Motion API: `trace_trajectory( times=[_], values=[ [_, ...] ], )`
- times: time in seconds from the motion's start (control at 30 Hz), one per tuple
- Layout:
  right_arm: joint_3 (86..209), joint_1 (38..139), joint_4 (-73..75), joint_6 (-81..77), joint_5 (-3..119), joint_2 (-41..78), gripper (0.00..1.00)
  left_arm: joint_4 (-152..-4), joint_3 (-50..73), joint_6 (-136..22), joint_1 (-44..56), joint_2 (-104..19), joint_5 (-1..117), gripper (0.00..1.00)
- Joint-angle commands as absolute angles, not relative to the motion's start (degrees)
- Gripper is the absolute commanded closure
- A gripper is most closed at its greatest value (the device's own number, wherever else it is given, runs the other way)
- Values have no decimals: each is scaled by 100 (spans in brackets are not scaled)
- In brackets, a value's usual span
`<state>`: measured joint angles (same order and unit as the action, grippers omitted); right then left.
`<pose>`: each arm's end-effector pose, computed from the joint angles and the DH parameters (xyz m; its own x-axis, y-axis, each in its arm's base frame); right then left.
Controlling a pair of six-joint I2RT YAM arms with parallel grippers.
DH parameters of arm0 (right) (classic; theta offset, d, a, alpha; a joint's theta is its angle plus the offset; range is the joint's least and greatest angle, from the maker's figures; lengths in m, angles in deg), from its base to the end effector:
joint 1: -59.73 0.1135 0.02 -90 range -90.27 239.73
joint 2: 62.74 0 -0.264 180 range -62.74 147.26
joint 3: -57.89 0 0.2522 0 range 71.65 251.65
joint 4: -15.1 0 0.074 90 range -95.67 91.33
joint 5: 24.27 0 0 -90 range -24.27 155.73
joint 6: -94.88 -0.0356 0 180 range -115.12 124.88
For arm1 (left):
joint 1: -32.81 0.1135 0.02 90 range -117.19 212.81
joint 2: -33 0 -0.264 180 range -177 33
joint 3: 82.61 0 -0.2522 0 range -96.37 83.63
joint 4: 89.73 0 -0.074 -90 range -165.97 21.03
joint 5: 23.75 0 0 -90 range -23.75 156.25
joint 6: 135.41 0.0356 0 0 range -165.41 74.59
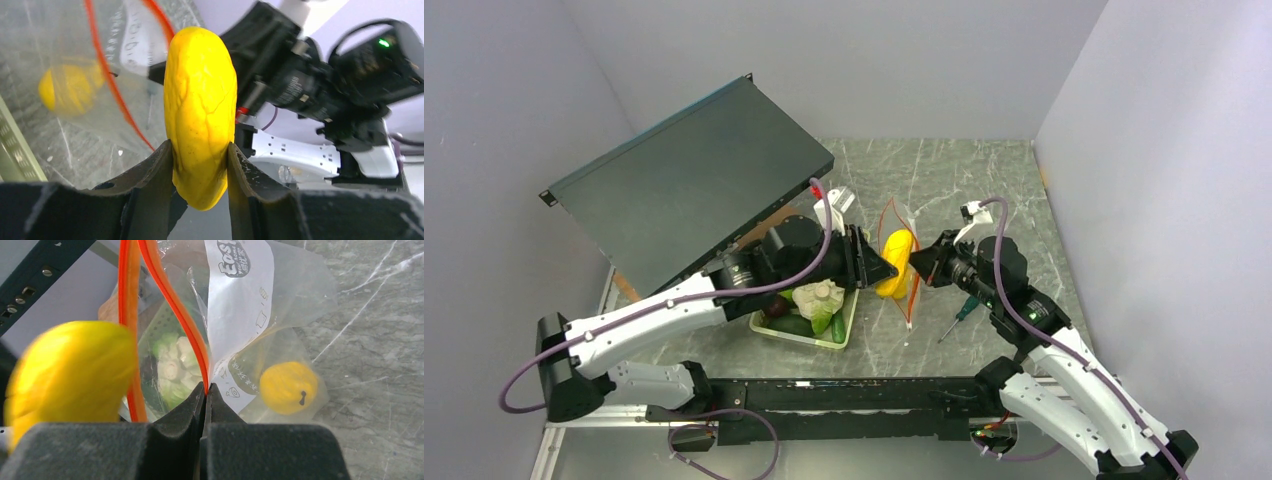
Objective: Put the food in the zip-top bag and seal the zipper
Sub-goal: Place the fake fruit in the zipper food storage bag.
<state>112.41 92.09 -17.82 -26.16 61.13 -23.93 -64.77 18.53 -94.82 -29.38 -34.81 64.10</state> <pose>0.1350 0.0889 0.3149 -0.5226 0.2773 -0.8062 -0.3837 0.7679 0.5129 0.1267 -0.2431 0.3799 -0.7571 -0.1912 -0.6247 0.5010 0.4438 -0.7430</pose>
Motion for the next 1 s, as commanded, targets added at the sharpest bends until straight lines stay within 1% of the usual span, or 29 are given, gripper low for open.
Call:
trace_trajectory(
  times=[0.0,0.17,0.3,0.43,0.47,0.57,0.63,0.83,0.9,0.97],
  values=[
    [11379,9227,-1413,-2585,6114,-2625,100,-6825,1971,-10399,-2700,-3626,6100,100],
    [11223,9232,-1158,-2623,5925,-2777,100,-7090,2306,-10921,-2609,-3643,6297,100],
    [11131,9238,-977,-2593,5789,-2829,100,-6822,2207,-11371,-2438,-3855,6219,100],
    [11137,9246,-956,-2568,5657,-2785,100,-6964,2255,-11604,-2384,-3919,6300,100],
    [11130,9245,-945,-2570,5637,-2777,100,-6954,2248,-11636,-2380,-3922,6376,98],
    [11071,9259,-901,-2570,5557,-2790,100,-6917,2201,-11675,-2362,-3960,6530,87],
    [11043,9276,-883,-2579,5528,-2807,100,-6876,2131,-11670,-2330,-4004,6557,85],
    [11018,9309,-792,-2578,5398,-2796,100,-6737,1999,-11661,-2255,-4094,6608,83],
    [11015,9333,-789,-2580,5401,-2802,100,-6717,1929,-11652,-2227,-4161,6784,80],
    [11022,9356,-789,-2581,5412,-2789,100,-6649,1843,-11624,-2209,-4233,6872,75]
  ],
)
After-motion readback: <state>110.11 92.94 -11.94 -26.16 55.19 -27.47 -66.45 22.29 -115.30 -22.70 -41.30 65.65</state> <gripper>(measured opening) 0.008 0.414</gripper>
